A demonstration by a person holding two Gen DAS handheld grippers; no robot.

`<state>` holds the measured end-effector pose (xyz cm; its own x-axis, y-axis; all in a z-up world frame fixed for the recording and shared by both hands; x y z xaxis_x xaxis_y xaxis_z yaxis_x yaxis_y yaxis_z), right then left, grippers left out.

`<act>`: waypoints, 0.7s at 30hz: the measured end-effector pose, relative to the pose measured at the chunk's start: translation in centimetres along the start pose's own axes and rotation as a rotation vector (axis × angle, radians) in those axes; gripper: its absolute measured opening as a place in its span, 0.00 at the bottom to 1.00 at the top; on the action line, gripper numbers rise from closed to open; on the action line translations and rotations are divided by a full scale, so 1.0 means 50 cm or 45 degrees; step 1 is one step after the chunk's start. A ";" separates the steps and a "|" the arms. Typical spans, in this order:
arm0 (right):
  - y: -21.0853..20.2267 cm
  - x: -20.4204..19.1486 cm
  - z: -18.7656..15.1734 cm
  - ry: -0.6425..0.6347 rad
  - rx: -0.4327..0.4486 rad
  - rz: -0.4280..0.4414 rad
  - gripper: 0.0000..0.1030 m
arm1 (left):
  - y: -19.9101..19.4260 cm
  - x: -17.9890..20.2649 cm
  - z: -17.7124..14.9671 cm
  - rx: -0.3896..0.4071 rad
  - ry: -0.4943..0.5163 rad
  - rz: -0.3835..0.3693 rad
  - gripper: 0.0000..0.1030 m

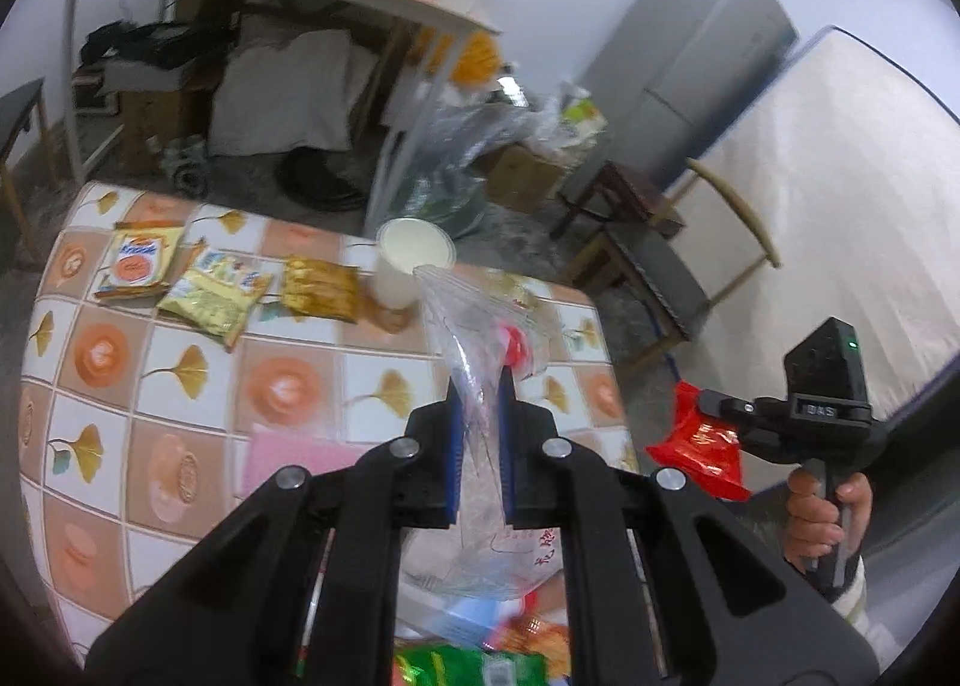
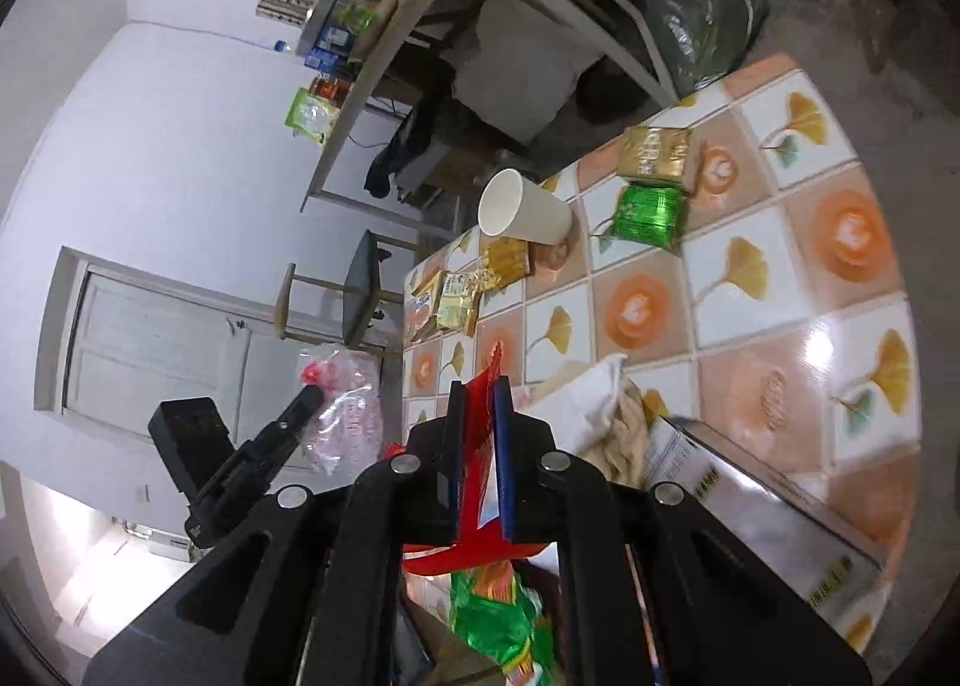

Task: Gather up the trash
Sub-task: 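Carry the plastic bag and red wrapper to the blue wastebasket and release both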

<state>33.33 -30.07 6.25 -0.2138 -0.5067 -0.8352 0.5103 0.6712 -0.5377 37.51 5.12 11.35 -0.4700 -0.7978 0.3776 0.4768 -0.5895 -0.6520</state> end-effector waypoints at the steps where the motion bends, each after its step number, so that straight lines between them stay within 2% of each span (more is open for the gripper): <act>1: -0.024 0.009 -0.009 0.004 0.016 -0.002 0.09 | -0.006 0.022 -0.005 -0.002 0.022 -0.021 0.08; 5: -0.116 0.048 -0.039 0.040 0.092 -0.006 0.09 | -0.004 0.111 -0.027 -0.035 0.114 -0.091 0.08; 10: -0.245 0.131 -0.083 0.133 0.222 -0.015 0.09 | 0.039 0.228 -0.063 -0.119 0.202 -0.190 0.08; 18: -0.420 0.318 -0.147 0.336 0.434 -0.078 0.09 | 0.187 0.445 -0.132 -0.305 0.353 -0.342 0.08; 21: -0.472 0.404 -0.173 0.428 0.508 -0.126 0.09 | 0.256 0.517 -0.157 -0.371 0.396 -0.360 0.08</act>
<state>9.76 -51.46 1.07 -0.4988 -0.3117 -0.8088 0.7374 0.3378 -0.5849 25.59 -22.06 7.62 -0.7707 -0.5107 0.3810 0.0932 -0.6819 -0.7255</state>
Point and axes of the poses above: each gripper's, at about its wrist camera, not at the fingertips, and y roughly the way its jaws point, x to its right, z to its top, the point moved 2 cm from there along y, roughly the way its jaws point, and after that the axes turned 7 degrees about y, right-handed, at the moved point
